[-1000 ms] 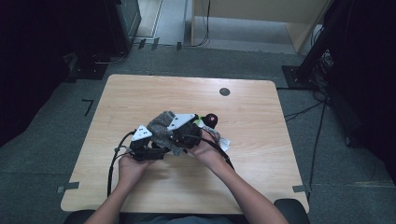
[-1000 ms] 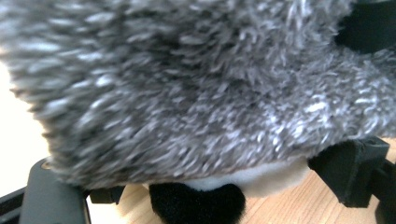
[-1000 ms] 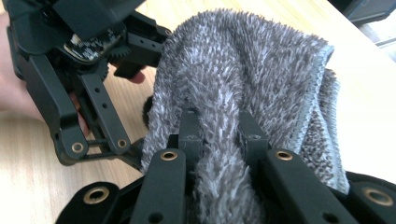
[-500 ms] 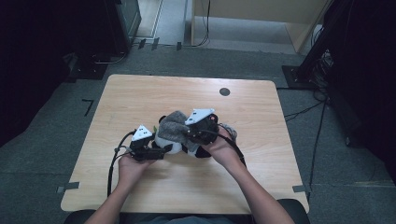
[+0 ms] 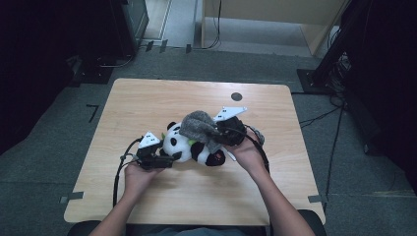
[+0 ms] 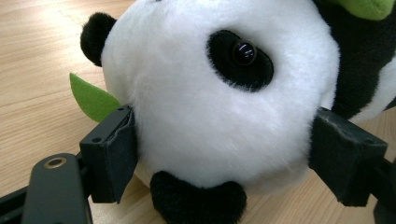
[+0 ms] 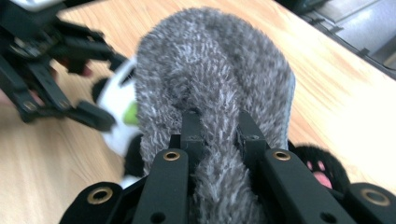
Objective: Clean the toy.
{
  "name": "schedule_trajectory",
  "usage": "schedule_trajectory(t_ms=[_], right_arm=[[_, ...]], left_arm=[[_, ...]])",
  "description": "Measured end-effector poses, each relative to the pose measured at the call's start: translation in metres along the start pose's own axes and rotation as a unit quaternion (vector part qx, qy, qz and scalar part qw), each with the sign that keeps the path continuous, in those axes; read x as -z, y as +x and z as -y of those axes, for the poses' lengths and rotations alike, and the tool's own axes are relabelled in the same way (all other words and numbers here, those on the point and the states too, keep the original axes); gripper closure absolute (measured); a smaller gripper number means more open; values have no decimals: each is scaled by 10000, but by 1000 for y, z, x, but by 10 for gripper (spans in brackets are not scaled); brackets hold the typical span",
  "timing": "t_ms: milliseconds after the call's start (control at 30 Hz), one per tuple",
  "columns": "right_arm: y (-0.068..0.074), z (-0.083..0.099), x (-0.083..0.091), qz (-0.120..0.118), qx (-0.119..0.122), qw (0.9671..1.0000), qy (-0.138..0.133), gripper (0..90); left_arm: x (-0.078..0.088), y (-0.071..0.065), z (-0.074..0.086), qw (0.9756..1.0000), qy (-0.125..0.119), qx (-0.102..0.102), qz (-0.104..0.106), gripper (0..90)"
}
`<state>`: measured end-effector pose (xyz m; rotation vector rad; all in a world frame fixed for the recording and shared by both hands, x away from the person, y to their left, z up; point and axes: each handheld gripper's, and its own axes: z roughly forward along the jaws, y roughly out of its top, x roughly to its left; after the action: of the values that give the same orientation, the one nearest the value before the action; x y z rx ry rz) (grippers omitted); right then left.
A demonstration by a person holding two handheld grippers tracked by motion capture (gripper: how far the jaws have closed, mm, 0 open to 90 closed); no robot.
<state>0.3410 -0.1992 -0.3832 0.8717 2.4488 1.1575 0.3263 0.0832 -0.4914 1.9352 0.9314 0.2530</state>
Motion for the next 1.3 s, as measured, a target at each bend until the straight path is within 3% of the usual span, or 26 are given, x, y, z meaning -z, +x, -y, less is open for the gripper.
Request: schedule_trajectory(t_ms=[200, 467, 767, 967, 1200, 1300], right_arm=[[16, -15, -5, -113, 130, 9998, -65, 782], [43, -34, -40, -258, 387, 9988, 151, 778], [65, -34, -73, -409, 633, 9961, 456, 775], [63, -30, -72, -408, 668, 9958, 465, 776], [55, -20, -56, -369, 690, 9959, 463, 775], [48, -14, -49, -453, 566, 9965, 423, 776]], left_arm=[[0, -1, 0, 10000, -6, 10, -3, 171], [0, -1, -1, 10000, -33, 7, -15, 171], [0, -2, -1, 10000, -3, 21, -32, 171], [0, -2, -1, 10000, 18, 24, -37, 172], [0, -2, -2, 10000, 17, 51, -25, 172], [0, -3, -1, 10000, 41, -1, -15, 173]])
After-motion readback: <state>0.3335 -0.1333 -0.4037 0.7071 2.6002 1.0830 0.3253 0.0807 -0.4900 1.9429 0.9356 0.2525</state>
